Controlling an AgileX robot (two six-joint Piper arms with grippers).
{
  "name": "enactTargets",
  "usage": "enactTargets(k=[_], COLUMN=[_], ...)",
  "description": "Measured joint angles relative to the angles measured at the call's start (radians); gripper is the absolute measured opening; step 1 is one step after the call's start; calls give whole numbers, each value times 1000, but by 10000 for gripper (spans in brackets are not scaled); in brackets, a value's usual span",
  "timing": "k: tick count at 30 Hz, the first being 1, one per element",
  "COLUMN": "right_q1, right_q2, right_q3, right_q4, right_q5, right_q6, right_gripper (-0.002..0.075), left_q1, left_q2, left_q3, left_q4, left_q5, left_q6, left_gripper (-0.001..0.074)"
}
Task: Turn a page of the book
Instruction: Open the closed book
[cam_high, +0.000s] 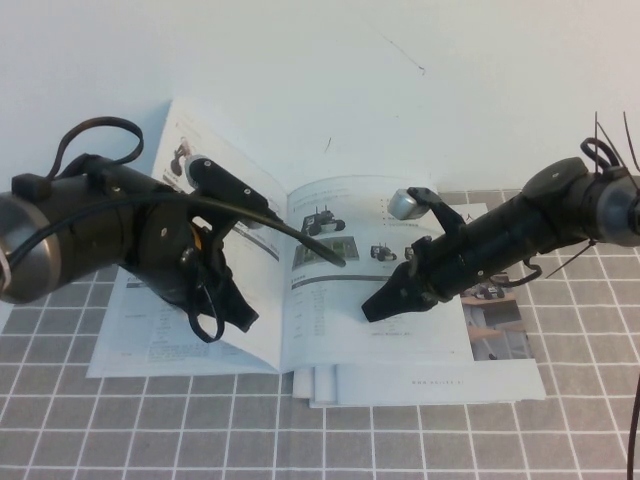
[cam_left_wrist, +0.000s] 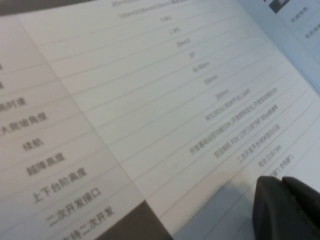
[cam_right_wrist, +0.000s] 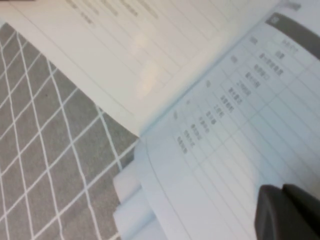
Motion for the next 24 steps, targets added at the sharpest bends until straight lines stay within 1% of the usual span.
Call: enactTargets(k=[4, 10, 17, 21, 24], right_q1=[0, 0, 0, 0, -4], right_q2=[18, 20, 20, 22, 23], right_q3=[0, -2, -2, -8, -47], right_q4=[0, 2, 2, 6, 37], right_q5=[4, 15, 19, 34, 93], right_q6=[6, 10, 24, 31, 51], right_gripper=[-1, -1, -1, -1, -1], left_q1=[25, 65, 72, 72, 72], left_q2=[15, 94, 212, 218, 212], left_q3=[0, 0, 0, -5, -5], left_q4=[-20, -39, -42, -45, -45], left_q5=[28, 57, 51, 40, 40], left_q6=[-2, -4, -4, -6, -7], left_gripper=[-4, -4, -4, -4, -4])
